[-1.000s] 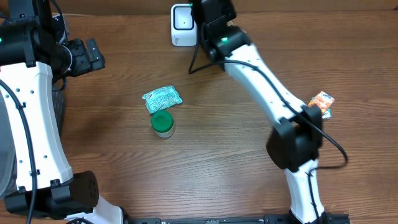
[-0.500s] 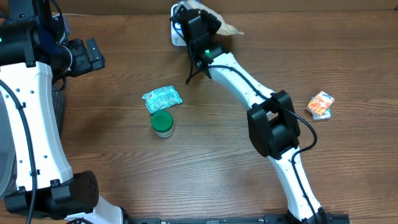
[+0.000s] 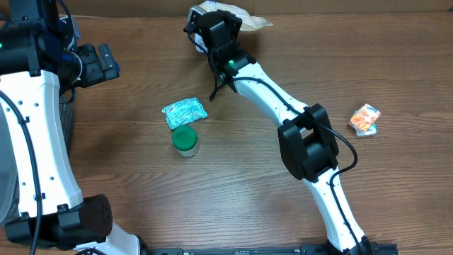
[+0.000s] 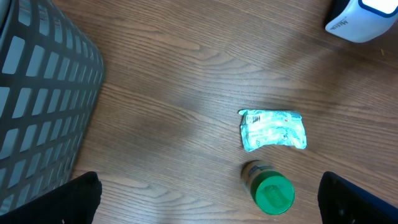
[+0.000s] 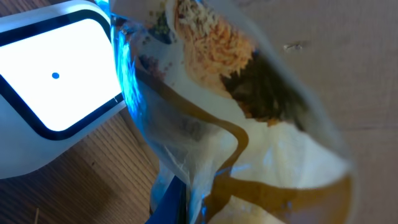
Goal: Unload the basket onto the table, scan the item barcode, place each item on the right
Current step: 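Hold the mushroom bag with the right gripper in front of the scanner, then carry the bag right and drop it beside the Kleenex packs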
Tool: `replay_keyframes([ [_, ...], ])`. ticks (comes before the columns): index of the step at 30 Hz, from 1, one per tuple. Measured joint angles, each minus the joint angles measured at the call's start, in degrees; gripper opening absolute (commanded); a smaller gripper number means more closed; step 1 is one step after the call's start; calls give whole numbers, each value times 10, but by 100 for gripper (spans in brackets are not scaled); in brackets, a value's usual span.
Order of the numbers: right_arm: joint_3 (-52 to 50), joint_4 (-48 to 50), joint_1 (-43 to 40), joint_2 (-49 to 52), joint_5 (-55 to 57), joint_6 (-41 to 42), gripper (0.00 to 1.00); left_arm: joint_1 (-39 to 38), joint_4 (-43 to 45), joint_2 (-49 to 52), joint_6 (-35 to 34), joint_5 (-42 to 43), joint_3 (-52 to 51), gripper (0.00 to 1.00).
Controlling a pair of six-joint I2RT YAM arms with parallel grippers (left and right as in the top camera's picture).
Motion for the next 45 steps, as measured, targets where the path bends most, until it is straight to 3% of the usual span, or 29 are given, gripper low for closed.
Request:
replay_keyframes([
  [8,0,0,0,0,0,-1,4,0,0,0,0,0,0,100],
  [19,0,-43,0,-2,-14,119,4,0,0,0,0,0,0,99],
  [23,-1,-117,0,-27,-37,185,4,0,0,0,0,0,0,100],
  [28,-4,-281,-1,-128,-93,309,4,0,0,0,0,0,0,100],
  [35,1,-514,-36,-315,-279,511,4,0,0,0,0,0,0,100],
  [40,7,-654,-141,-346,-420,613,4,0,0,0,0,0,0,99],
  [45,-62,-671,-259,-316,-511,650,4,0,0,0,0,0,0,100],
])
